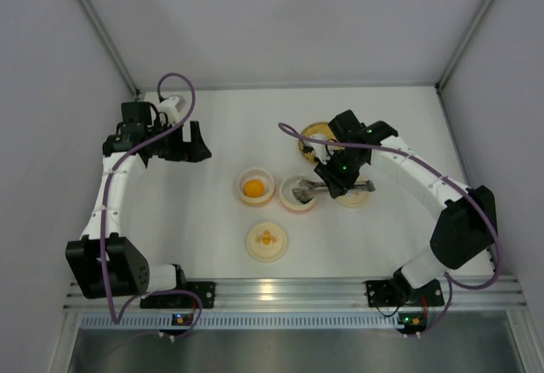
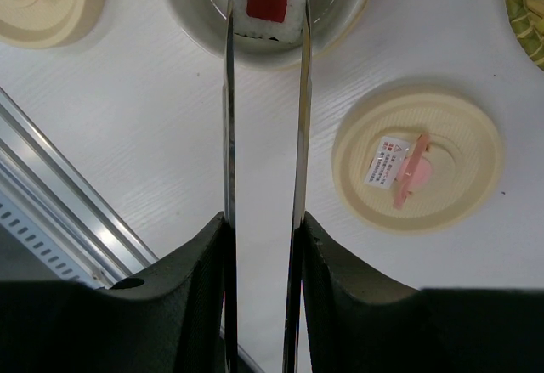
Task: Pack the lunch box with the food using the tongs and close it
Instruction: Place the fake food in the packing box.
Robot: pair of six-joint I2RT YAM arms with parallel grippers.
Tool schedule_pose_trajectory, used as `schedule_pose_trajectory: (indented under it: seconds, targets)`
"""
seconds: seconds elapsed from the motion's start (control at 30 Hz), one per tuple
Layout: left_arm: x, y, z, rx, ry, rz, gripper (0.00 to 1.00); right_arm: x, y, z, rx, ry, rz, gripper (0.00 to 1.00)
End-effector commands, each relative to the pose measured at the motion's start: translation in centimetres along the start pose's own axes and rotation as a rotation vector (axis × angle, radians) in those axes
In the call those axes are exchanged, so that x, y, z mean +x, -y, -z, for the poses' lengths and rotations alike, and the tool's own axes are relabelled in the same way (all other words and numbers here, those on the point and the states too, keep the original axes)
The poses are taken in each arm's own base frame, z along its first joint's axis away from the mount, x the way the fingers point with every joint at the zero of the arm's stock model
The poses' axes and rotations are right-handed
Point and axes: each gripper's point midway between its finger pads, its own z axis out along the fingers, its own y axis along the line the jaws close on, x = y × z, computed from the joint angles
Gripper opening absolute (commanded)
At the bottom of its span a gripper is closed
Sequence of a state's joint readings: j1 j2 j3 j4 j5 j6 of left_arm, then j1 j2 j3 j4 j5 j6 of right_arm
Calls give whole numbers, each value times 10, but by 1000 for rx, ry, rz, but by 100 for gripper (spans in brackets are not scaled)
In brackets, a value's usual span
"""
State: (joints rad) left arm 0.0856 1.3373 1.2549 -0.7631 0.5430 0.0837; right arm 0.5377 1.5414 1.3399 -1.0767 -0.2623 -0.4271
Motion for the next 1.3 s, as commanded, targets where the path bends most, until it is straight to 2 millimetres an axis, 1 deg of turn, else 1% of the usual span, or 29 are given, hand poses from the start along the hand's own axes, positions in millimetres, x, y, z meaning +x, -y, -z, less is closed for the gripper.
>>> schedule_pose_trajectory:
  seconds: [0.0, 0.2, 0.23, 0.3, 0.33, 0.43, 0.63, 0.73, 0.77, 0.83, 0.87, 0.93, 0.97, 1.07, 1.17, 1.2, 1.27]
  targets:
    - [-18, 4, 9, 5, 56, -48, 98, -20, 1, -5, 8, 62, 56, 25]
    - [-19, 3, 7, 4, 55, -52, 98, -19, 0, -10, -4, 54, 50, 32]
    - [-19, 3, 7, 3, 57, -51, 98, -19, 0, -11, -5, 50, 50, 35]
    - [-19, 2, 7, 3, 54, -48, 98, -19, 0, -10, -4, 49, 50, 38]
    - [-19, 2, 6, 3, 54, -49, 98, -19, 0, -10, -2, 48, 53, 43]
    - [-19, 1, 6, 0, 55, -45, 98, -20, 1, -7, 2, 49, 58, 48]
    - [-22, 3, 6, 6, 62, -45, 98, -26, 0, 2, 4, 63, 64, 52]
    - [-22, 4, 7, 8, 63, -45, 98, -34, -1, 13, 10, 93, 64, 52]
    - [-23, 4, 8, 7, 64, -47, 98, -42, -1, 23, 23, 124, 66, 52]
    - [-23, 5, 9, 9, 65, -48, 98, -50, -1, 35, 39, 162, 68, 51]
    - [-23, 6, 10, 11, 66, -50, 98, -59, -2, 49, 58, 207, 73, 51]
    - [-24, 6, 11, 11, 69, -54, 98, -67, -2, 62, 77, 246, 77, 51]
    - [-24, 7, 12, 11, 72, -54, 98, -73, -1, 74, 96, 280, 79, 51]
    - [-24, 8, 12, 15, 72, -56, 98, -75, 7, 87, 156, 308, 77, 50]
    - [-25, 8, 12, 15, 74, -59, 98, -65, 25, 85, 214, 279, 77, 48]
    - [-24, 8, 12, 17, 72, -59, 98, -60, 37, 86, 229, 274, 57, 47]
    - [-24, 9, 12, 24, 73, -67, 98, -53, 49, 83, 219, 266, 47, 46]
